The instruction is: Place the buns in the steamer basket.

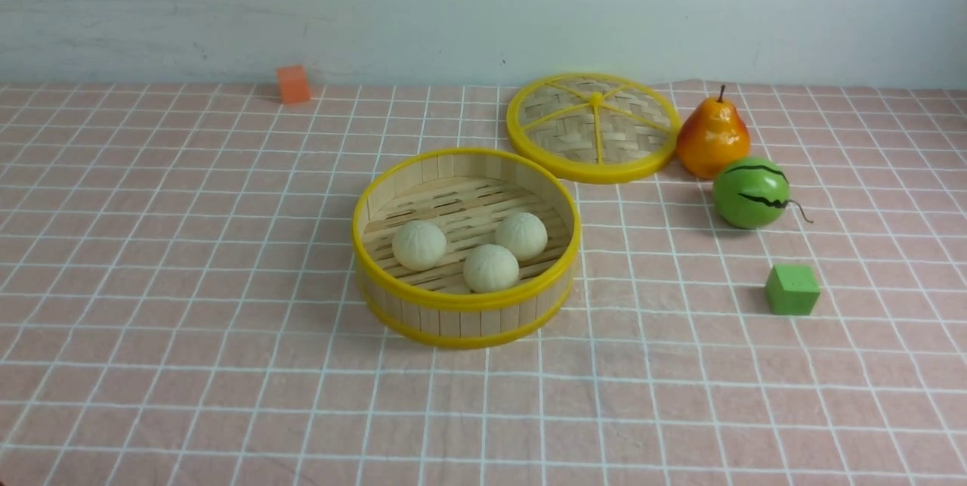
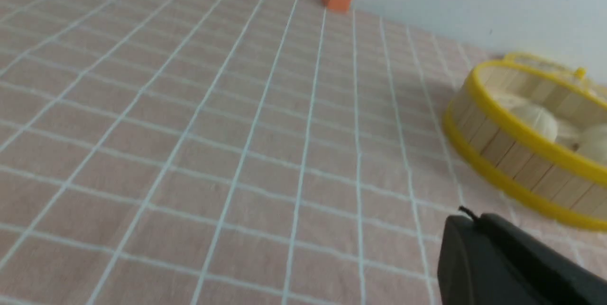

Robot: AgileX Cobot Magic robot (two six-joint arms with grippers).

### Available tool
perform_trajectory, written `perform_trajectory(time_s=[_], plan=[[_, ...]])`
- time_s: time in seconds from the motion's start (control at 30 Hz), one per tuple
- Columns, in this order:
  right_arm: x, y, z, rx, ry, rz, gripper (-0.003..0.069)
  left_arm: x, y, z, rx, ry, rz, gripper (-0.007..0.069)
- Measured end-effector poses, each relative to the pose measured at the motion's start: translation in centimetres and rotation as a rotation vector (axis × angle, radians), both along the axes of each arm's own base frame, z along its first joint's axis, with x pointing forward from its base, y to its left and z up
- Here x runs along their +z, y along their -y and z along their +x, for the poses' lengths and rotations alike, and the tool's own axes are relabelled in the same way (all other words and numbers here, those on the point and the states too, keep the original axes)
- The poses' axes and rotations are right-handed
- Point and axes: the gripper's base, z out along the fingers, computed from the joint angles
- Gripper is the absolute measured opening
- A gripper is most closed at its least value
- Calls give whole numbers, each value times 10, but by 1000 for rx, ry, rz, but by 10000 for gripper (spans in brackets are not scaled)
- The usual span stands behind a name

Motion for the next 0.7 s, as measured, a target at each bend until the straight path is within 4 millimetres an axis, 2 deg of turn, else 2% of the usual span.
perform_trajectory(time_s=[0.17, 0.7], plan=[[0, 0, 0, 0, 0, 0, 18, -10, 0, -2, -4, -108, 15, -13], [0, 0, 0, 0, 0, 0, 33, -10, 0, -3, -5, -113, 11, -13]])
